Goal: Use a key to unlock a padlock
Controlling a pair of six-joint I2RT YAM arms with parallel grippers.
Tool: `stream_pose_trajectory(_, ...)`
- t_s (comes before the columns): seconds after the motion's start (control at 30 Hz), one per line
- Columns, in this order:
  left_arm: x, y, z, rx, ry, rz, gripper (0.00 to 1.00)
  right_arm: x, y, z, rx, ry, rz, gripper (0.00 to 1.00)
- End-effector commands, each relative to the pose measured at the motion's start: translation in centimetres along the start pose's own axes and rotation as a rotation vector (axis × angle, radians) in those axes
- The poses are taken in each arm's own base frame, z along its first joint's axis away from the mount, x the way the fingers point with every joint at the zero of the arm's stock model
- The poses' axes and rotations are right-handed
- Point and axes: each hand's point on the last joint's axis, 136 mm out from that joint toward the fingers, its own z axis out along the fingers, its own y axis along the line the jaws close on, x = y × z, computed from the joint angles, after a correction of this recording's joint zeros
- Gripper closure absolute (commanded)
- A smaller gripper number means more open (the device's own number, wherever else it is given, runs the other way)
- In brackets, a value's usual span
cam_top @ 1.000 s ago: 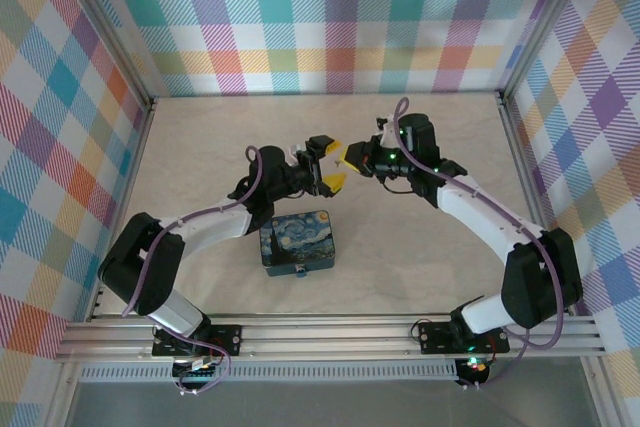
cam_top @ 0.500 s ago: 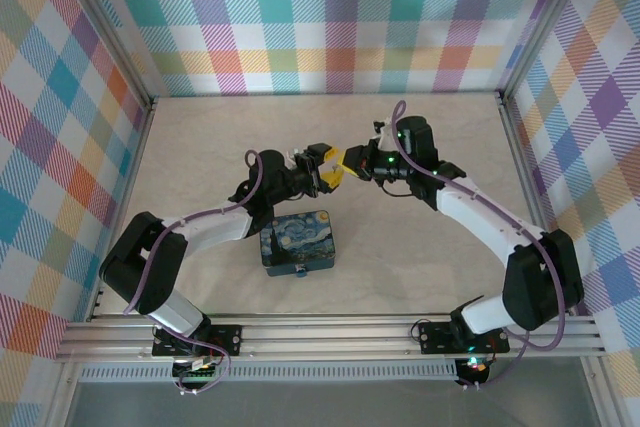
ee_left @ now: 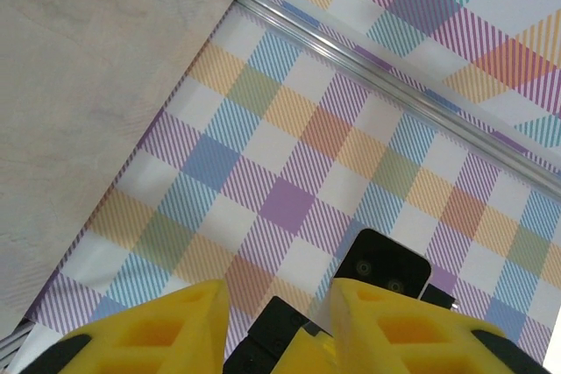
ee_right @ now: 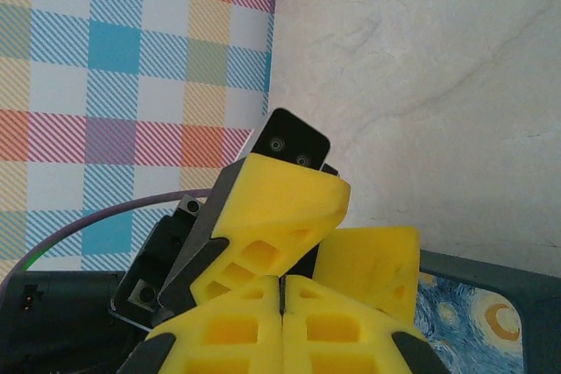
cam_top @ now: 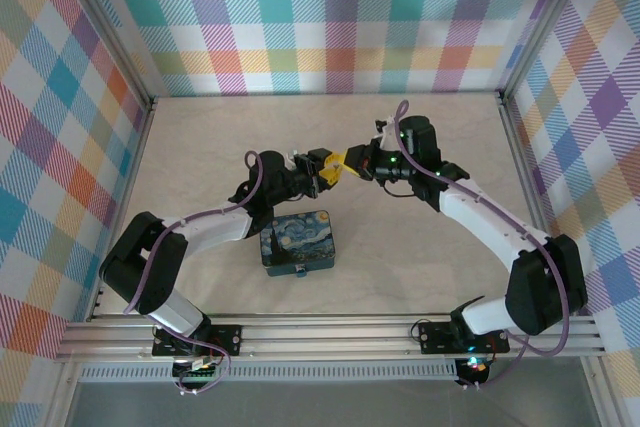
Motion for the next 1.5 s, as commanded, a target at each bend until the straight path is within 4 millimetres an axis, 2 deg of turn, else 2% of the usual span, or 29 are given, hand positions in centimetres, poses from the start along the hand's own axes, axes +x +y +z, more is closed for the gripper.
stream_pose_trajectory(0.0, 0.8, -0.4, -0.1, 0.027, 0.020, 0.005, 0.69, 0.5, 0.5, -0.5, -0.007, -0.003, -0.040, 1.00)
stream_pose_trajectory(0.37, 0.9, -0.5, 0.0, 0.030, 0.023, 0.013, 0.78, 0.7, 0.0, -0.5, 0.004, 0.000, -0.035, 1.00)
stream_pose_trajectory(0.6, 0.9, -0.5, 0.0, 0.015, 0.015, 0.055, 0.95, 0.6, 0.2, -1.1, 0.017, -0.020, -0.050, 1.00)
stream_pose_trajectory(0.67, 0.8, -0.6, 0.0, 0.007, 0.007, 0.098, 1.00, 0.5, 0.2, -1.5, 0.027, -0.032, -0.062, 0.94)
stream_pose_trajectory(0.8, 1.1, -1.6, -0.1, 0.001, -0.010, 0.237, 1.00, 0.4, 0.1, -2.6, 0.038, -0.065, -0.088, 0.81)
stream_pose_trajectory(0.97, 2.1, -4.2, -0.5, 0.013, -0.033, 0.554, 1.00, -0.3, 0.3, -4.7, 0.001, -0.131, -0.125, 0.65)
stream_pose_trajectory(1.1, 3.8, -7.3, -1.7, 0.044, -0.041, 0.864, 1.00, -0.7, 2.0, -6.8, -0.064, -0.191, -0.211, 0.58)
stream_pose_trajectory(1.27, 7.8, -10.7, -3.4, 0.146, 0.027, 1.182, 1.00, 0.1, 6.3, -8.3, -0.228, -0.193, -0.373, 0.51)
stream_pose_trajectory(1.37, 9.4, -12.0, -4.3, 0.201, 0.053, 1.285, 1.00, 0.8, 8.4, -8.6, -0.321, -0.165, -0.423, 0.49)
stream_pose_trajectory(1.47, 10.9, -13.0, -4.7, 0.276, 0.090, 1.300, 1.00, 1.4, 9.9, -8.3, -0.385, -0.139, -0.449, 0.49)
